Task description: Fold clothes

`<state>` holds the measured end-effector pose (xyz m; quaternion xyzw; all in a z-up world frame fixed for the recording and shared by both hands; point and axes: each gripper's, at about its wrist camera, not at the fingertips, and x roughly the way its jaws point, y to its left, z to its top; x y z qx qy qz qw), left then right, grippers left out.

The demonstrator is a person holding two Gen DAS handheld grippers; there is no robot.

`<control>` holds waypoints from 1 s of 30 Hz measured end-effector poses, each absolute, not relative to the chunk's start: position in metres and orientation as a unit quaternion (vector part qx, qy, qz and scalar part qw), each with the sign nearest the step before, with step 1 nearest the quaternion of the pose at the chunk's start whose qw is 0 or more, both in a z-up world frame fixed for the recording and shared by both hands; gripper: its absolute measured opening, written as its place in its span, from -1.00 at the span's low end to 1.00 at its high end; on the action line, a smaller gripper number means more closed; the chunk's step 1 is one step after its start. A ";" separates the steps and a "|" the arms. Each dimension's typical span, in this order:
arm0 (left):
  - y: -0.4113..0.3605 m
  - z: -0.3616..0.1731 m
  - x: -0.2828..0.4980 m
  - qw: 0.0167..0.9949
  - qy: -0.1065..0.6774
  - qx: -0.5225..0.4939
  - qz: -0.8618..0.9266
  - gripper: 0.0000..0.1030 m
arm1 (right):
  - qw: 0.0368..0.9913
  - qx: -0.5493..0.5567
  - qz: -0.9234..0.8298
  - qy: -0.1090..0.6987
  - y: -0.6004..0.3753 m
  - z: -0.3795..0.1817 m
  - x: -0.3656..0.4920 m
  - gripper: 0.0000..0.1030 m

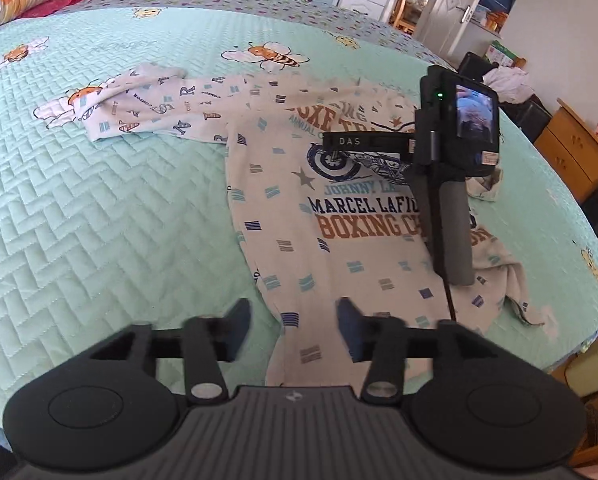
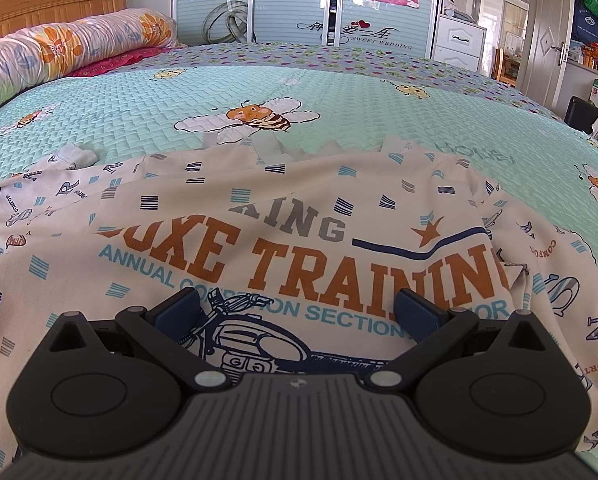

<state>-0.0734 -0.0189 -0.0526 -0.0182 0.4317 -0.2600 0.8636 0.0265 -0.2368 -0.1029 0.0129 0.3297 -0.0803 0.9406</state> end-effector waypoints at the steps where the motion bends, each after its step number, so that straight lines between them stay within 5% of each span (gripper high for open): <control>1: -0.020 -0.054 -0.072 0.865 0.429 -0.022 -0.260 0.04 | 0.941 0.013 -0.080 0.330 -0.237 -0.103 0.026 0.99; 2: -0.021 -0.056 -0.071 0.866 0.426 -0.026 -0.260 -0.03 | 0.941 0.013 -0.080 0.330 -0.237 -0.103 0.026 0.99; 4: -0.023 -0.058 -0.068 0.869 0.420 -0.034 -0.260 -0.86 | 0.941 0.013 -0.080 0.330 -0.237 -0.103 0.027 0.99; 5: -0.025 -0.060 -0.067 0.870 0.418 -0.032 -0.260 -0.89 | 0.941 0.013 -0.080 0.330 -0.237 -0.103 0.027 0.99; 8: -0.032 -0.061 -0.071 0.874 0.412 -0.009 -0.257 -0.82 | 0.941 0.013 -0.080 0.330 -0.237 -0.103 0.027 0.99; 10: -0.032 -0.064 -0.071 0.876 0.411 -0.004 -0.253 -0.54 | 0.941 0.013 -0.080 0.330 -0.237 -0.103 0.027 0.99; 15: -0.031 -0.070 -0.072 0.880 0.407 0.006 -0.244 -0.53 | 0.941 0.013 -0.080 0.330 -0.237 -0.103 0.027 0.99; 17: -0.031 -0.072 -0.073 0.882 0.406 0.010 -0.241 -0.30 | 0.941 0.013 -0.080 0.330 -0.236 -0.103 0.027 0.99; 19: -0.031 -0.074 -0.073 0.883 0.405 0.015 -0.237 0.23 | 0.941 0.013 -0.080 0.330 -0.236 -0.103 0.027 0.99; 21: -0.029 -0.075 -0.072 0.884 0.404 0.011 -0.234 0.41 | 0.941 0.013 -0.080 0.330 -0.236 -0.103 0.027 0.99; 30: -0.036 -0.076 -0.051 0.883 0.420 0.013 -0.207 0.42 | 0.941 0.013 -0.080 0.330 -0.237 -0.103 0.027 0.99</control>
